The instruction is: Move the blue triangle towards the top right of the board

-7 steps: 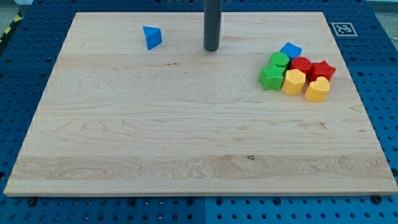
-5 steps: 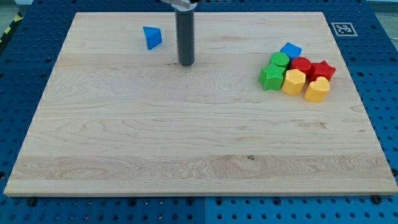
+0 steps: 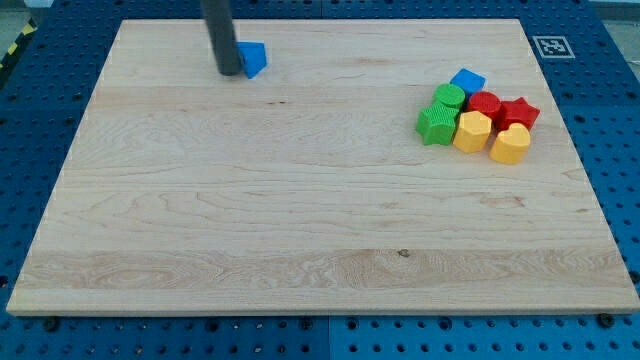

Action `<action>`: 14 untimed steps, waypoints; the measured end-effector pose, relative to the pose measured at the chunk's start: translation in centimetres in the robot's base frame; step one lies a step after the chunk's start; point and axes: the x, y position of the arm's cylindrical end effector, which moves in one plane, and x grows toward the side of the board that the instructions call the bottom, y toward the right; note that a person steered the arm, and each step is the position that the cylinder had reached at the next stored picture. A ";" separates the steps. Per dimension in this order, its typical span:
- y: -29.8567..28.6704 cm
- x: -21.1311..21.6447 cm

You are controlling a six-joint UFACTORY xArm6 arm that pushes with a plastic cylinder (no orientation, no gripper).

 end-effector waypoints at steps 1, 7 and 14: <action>2.8 -0.4; 4.4 -3.7; 11.1 -4.1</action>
